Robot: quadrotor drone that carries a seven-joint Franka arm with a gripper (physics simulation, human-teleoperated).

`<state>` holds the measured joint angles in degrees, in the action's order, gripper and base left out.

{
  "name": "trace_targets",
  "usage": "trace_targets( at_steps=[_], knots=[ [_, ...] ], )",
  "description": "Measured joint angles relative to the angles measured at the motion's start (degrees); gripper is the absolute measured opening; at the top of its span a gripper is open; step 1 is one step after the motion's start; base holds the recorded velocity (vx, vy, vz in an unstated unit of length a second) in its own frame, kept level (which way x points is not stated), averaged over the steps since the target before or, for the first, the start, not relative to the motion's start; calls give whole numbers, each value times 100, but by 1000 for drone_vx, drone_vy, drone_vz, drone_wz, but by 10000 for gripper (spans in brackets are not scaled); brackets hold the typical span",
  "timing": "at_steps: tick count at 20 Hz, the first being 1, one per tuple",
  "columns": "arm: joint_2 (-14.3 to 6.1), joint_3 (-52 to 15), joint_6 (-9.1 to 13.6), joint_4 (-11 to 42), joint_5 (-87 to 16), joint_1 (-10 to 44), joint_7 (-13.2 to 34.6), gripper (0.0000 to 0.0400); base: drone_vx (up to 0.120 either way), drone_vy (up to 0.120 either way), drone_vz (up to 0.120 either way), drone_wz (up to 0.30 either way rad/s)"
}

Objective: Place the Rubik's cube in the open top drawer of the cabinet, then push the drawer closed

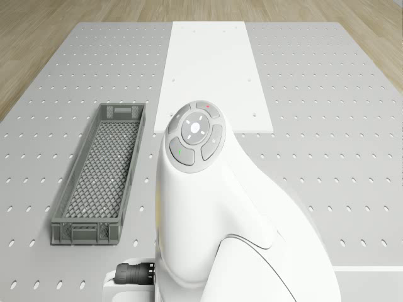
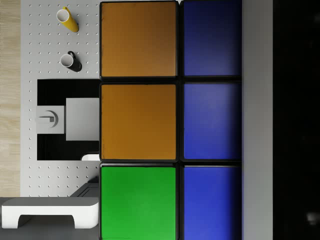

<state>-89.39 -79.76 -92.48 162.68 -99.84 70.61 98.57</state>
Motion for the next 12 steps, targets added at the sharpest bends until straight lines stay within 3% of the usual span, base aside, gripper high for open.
trace_targets(
  at_steps=[9, 12],
  knots=[
    [-29, -3, -27, -1, 11, 5, 4, 325, 0, -120, 120, 0],
    [-37, -4, -35, -1, 15, 7, 5, 325, 0, -120, 27, 0]
  ],
)
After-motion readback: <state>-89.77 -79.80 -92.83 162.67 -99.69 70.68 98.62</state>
